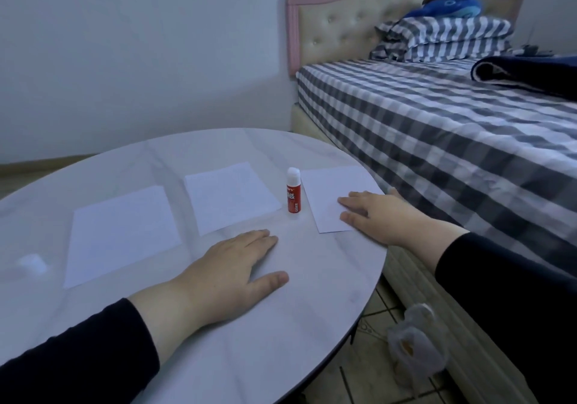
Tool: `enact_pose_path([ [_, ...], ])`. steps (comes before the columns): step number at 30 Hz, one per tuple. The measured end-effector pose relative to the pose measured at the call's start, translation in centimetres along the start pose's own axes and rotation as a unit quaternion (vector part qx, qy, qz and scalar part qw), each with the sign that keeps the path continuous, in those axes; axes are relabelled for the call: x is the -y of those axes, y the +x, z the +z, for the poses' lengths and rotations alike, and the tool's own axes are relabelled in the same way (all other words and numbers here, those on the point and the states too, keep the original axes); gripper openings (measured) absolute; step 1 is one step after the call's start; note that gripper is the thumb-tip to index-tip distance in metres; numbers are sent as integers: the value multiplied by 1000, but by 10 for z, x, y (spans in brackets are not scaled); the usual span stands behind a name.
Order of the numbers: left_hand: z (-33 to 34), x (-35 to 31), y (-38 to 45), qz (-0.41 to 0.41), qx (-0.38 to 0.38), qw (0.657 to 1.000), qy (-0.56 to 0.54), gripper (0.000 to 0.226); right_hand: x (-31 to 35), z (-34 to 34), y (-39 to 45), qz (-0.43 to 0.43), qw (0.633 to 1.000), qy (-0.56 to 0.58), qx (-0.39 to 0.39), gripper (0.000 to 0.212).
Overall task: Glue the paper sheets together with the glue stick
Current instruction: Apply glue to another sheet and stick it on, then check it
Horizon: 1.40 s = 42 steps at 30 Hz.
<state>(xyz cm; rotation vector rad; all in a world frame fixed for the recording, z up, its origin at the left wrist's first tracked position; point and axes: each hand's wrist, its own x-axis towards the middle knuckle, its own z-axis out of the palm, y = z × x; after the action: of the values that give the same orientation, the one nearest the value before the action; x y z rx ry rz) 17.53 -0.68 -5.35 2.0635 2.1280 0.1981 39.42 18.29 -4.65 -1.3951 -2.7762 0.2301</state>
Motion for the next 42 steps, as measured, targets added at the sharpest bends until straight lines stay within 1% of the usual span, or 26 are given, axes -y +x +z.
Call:
enact_pose_path([
  [4,1,-1,-2,3,1,1000,-3,73,-1,-2,13,-6,999,41,11,53],
  [6,0,0,-4,7,3,1000,-10,72,1,-2,12,-4,999,49,5,53],
  [8,-4,3,-8,8,3,1000,-26,68,6,-4,5,-2,997,64,-35,49],
  [10,-10,12,-16,15,-9,999,-39,58,19,-5,-10,-10,991,77,-111,39],
  [12,-16,28,-27,8,-37,999,-30,47,37,-4,-24,-28,981,89,-170,27],
  [13,-19,38,-33,-4,-58,998,-25,42,49,-2,-31,-40,979,94,-179,24],
  [15,-24,62,-45,-44,-94,995,-14,35,73,3,-42,-81,977,101,-170,19],
  [17,-28,84,-57,-86,-102,991,-3,34,98,11,-45,-162,973,83,-140,18],
  [19,-30,99,-66,-120,-89,989,12,46,126,19,-39,-236,966,31,-104,24],
  [20,-31,104,-70,-138,-74,988,11,53,140,22,-35,-245,965,16,-89,28],
  [22,-29,108,-75,-160,-50,986,-5,67,164,25,-21,-227,972,21,-62,37],
  [23,-28,108,-77,-160,-44,986,-9,70,174,27,-13,-216,975,27,-48,42],
  [25,-25,109,-78,-151,-30,988,1,69,189,29,2,-200,979,18,-22,56],
  [27,-23,112,-79,-146,-20,989,5,70,198,32,13,-183,983,3,0,62],
  [30,-20,119,-80,-152,-25,988,2,74,199,34,19,-177,984,-11,12,62],
  [34,-19,123,-83,-158,-32,987,-3,74,189,35,1,-193,981,0,15,61],
  [38,-24,119,-88,-162,-54,985,11,65,173,36,-34,-212,976,39,-18,57],
  [42,-27,121,-91,-204,-82,975,19,54,156,34,-59,-196,976,65,-68,53],
])
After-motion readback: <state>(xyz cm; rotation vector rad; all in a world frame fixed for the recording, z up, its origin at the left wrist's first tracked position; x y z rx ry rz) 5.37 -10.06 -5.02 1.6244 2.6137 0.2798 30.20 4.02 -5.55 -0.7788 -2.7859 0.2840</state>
